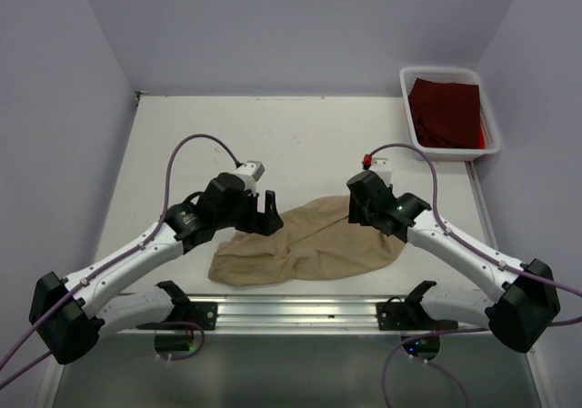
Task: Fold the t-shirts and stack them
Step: Flatten the tshirt out
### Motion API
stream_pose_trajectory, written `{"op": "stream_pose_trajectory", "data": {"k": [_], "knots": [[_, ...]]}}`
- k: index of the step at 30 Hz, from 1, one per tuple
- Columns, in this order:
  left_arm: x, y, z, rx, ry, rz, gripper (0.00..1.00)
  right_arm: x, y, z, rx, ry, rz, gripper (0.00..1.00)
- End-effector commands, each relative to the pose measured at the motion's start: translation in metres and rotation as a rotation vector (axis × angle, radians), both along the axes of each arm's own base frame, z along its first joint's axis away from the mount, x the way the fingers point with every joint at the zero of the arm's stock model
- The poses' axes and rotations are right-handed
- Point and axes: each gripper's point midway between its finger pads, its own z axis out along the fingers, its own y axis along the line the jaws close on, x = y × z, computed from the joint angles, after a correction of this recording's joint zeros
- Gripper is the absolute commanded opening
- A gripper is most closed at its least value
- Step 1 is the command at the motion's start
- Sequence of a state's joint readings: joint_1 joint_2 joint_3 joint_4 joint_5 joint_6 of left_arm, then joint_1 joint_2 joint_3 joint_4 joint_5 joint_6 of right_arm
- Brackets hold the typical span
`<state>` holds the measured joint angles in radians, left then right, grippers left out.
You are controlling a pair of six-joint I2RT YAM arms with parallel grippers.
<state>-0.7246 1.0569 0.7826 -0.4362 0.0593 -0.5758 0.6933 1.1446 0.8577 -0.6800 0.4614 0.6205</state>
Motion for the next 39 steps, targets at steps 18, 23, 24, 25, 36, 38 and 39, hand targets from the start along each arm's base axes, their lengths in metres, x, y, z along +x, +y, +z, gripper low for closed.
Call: {"op": "stream_pose_trajectory", "data": {"k": [18,23,24,25,36,38,39], "knots": [[-0.053,-0.01,-0.061,0.332,0.13,-0.279,0.77,0.007,0.005,-0.007,0.009,-0.021,0.002,0.54],[-0.06,-0.008,-0.08,0.37,0.165,-0.297,0.72,0.007,0.002,-0.01,-0.004,-0.018,-0.004,0.54],[-0.06,-0.008,-0.081,0.376,0.166,-0.293,0.71,0.007,0.002,-0.01,-0.005,-0.02,-0.007,0.54],[-0.057,-0.004,-0.083,0.396,0.158,-0.276,0.7,0.006,0.002,-0.011,-0.008,-0.018,-0.006,0.53],[-0.032,0.007,-0.049,0.448,0.062,-0.137,0.0,0.005,-0.007,-0.003,-0.019,-0.047,-0.031,0.47],[-0.029,0.009,-0.032,0.436,0.043,-0.105,0.0,0.005,-0.009,-0.003,-0.025,-0.052,-0.035,0.46],[-0.027,0.009,-0.025,0.432,0.031,-0.094,0.0,0.006,-0.012,-0.001,-0.032,-0.061,-0.044,0.46]]}}
